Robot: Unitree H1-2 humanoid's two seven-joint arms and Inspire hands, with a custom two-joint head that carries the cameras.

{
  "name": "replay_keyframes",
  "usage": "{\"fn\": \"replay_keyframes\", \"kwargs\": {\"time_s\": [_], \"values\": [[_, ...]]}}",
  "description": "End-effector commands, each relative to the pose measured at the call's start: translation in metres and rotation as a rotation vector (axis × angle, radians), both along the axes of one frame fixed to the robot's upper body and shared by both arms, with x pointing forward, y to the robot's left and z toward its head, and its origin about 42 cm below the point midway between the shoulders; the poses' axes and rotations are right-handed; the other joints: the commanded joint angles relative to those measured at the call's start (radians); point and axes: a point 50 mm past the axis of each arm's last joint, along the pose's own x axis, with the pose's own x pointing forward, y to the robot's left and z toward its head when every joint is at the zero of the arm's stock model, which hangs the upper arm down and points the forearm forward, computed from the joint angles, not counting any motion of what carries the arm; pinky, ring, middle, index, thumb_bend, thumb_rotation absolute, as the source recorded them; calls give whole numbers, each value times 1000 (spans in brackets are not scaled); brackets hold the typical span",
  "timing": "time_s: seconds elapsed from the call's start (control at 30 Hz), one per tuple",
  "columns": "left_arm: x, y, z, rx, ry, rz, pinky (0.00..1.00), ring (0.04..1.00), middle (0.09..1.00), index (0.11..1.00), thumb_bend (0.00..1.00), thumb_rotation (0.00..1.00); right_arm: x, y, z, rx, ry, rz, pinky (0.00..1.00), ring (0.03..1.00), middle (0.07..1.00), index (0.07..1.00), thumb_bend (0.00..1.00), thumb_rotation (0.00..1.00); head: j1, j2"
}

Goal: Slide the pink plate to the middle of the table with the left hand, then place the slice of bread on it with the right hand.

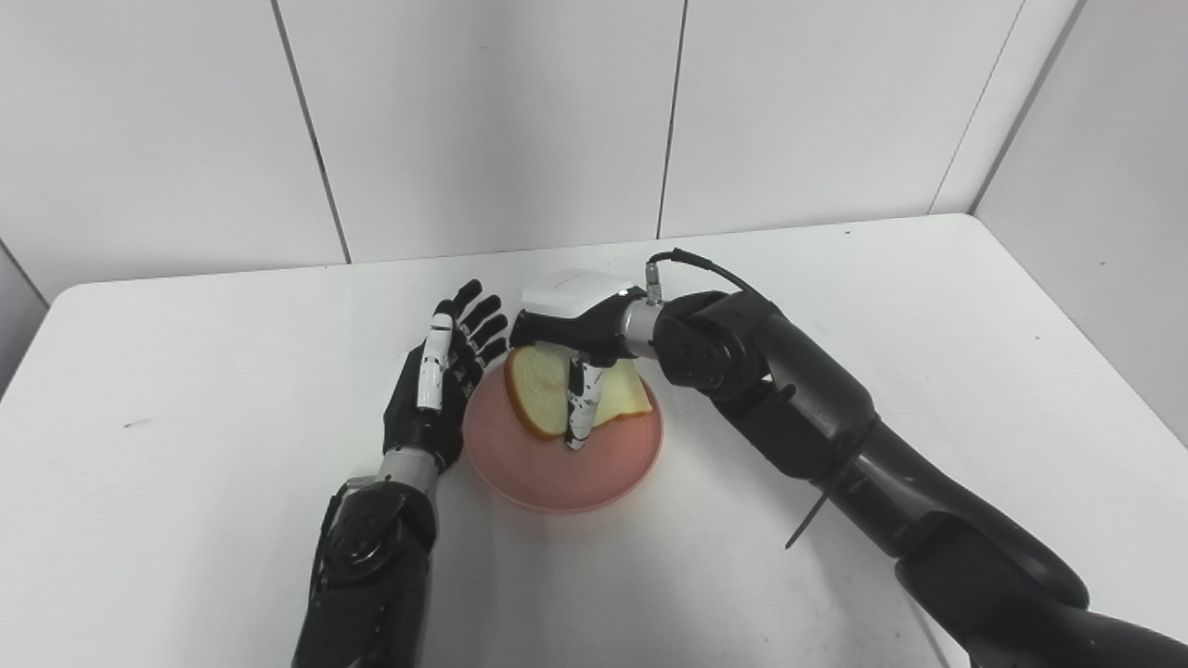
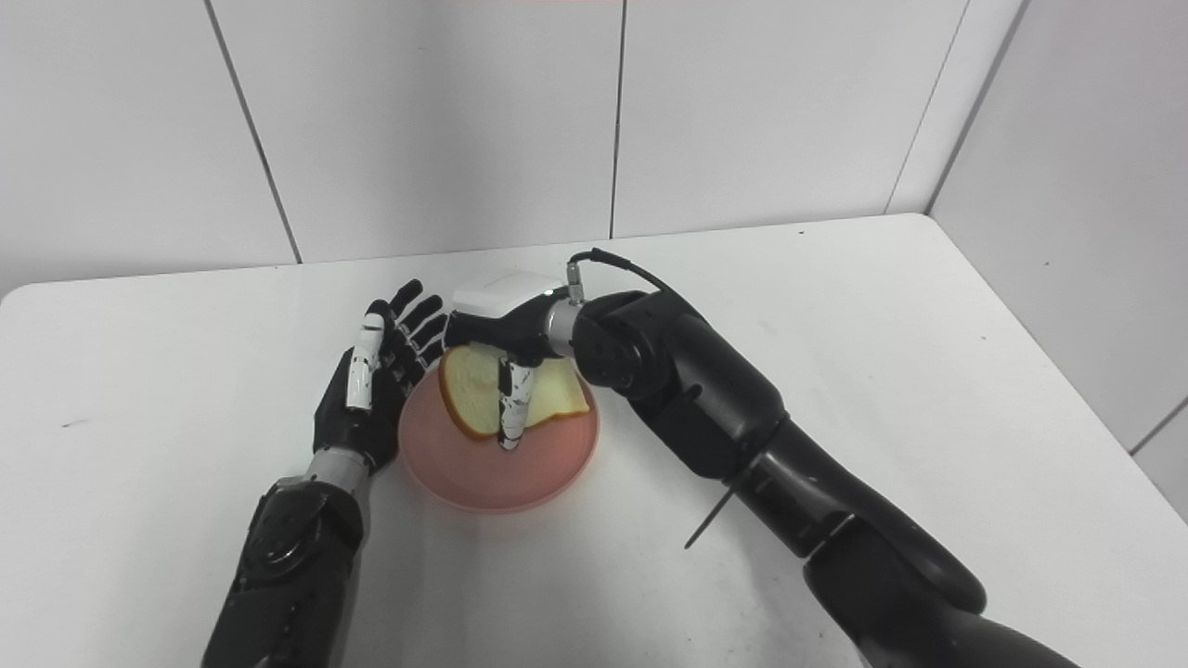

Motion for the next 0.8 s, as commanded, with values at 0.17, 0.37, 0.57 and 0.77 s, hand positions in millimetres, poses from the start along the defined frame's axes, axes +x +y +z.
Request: {"fn": "replay_keyframes", "kwargs": {"time_s": [0.17, 0.37, 0.57, 0.77], "values": [[-14, 4, -31, 54, 148, 0, 859, 878, 881, 879, 453, 991, -5, 12, 10, -8, 13, 35, 501, 567, 570, 585, 624, 66, 4, 1], [-14, 2, -31, 43, 132, -2, 852, 882, 878, 864, 451, 1000, -9, 15, 6, -14, 53, 48, 601, 699, 757, 765, 835, 293, 8, 1], [-13, 1, -31, 55, 132, -9, 862, 894, 887, 873, 433, 1000, -11, 18, 3, -19, 50, 59, 661, 757, 818, 822, 885, 387, 11, 0], [-12, 1, -32, 33, 129, -11, 883, 899, 895, 891, 402, 1000, -10, 19, 3, -61, 50, 66, 740, 868, 913, 884, 915, 473, 11, -1]]}}
